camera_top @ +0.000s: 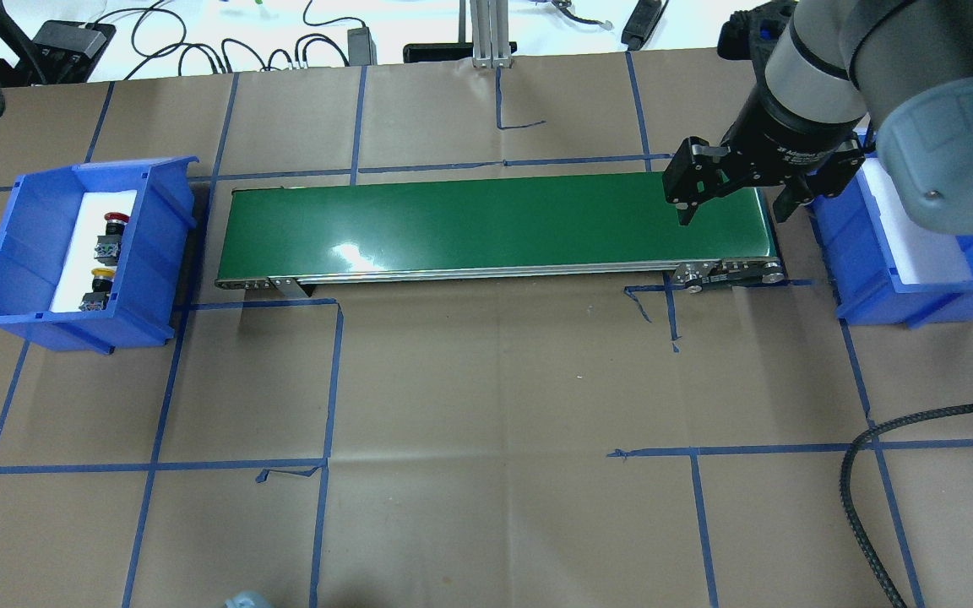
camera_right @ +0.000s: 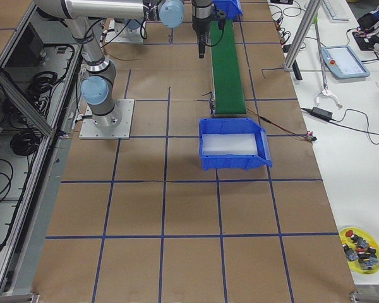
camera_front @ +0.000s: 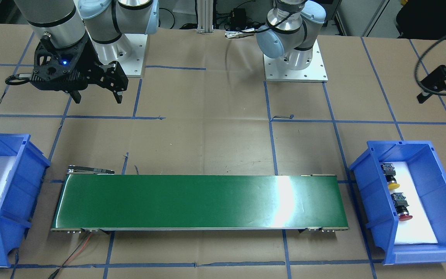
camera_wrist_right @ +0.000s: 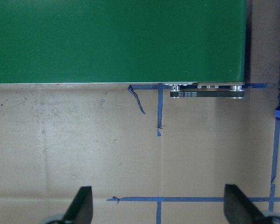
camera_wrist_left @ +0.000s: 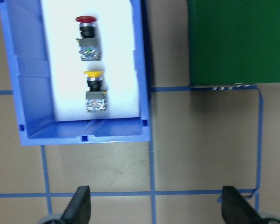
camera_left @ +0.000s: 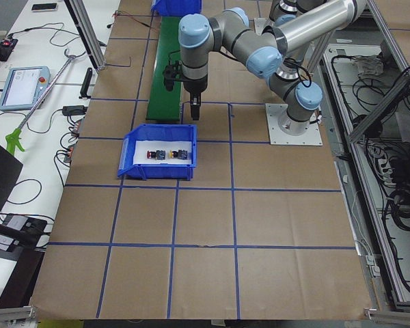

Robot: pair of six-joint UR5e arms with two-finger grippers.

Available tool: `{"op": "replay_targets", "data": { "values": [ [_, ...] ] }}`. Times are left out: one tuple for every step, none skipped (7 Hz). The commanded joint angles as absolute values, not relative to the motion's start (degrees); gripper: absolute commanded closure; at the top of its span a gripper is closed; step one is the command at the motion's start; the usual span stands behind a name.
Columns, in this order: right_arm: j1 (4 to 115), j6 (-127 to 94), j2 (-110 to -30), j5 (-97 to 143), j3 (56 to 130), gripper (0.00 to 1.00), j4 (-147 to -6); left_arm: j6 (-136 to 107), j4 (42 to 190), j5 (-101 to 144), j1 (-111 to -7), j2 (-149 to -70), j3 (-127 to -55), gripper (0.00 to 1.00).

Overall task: Transport two buttons from left to right
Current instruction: 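Lower the left gripper into the bin and grasp the yellow-capped button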

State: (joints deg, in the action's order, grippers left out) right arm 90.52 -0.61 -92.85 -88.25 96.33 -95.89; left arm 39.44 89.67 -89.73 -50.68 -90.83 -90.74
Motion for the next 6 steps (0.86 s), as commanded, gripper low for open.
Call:
{"op": "replay_targets", "data": {
  "values": [
    [90.5,-0.6,-92.9,-88.2,96.3,0.00,-95.9,39.5,86.4,-89.1,-48.9,-91.8,-91.9,0.00],
    [90.5,-0.6,-93.0,-88.2,96.3,0.00,-95.9,38.8,83.3,-88.4,-52.2,-93.1,-92.7,0.00],
    [90.5,-0.6,-93.0,-88.2,96.3,0.00,-95.9,37.9,78.3,-88.6,-54.8,-95.4,-93.4,0.00],
    [90.5,-0.6,-93.0,-88.2,96.3,0.00,-95.9,37.4,75.9,-88.3,-55.3,-98.0,-94.6,0.00],
    [90.5,-0.6,-93.0,-88.2,96.3,0.00,-95.9,37.7,71.3,-88.2,-55.0,-100.3,-96.3,0.00],
    [90.5,-0.6,-93.1,-88.3,96.3,0.00,-95.9,37.7,67.1,-88.2,-54.5,-102.2,-98.5,0.00]
  ]
}}
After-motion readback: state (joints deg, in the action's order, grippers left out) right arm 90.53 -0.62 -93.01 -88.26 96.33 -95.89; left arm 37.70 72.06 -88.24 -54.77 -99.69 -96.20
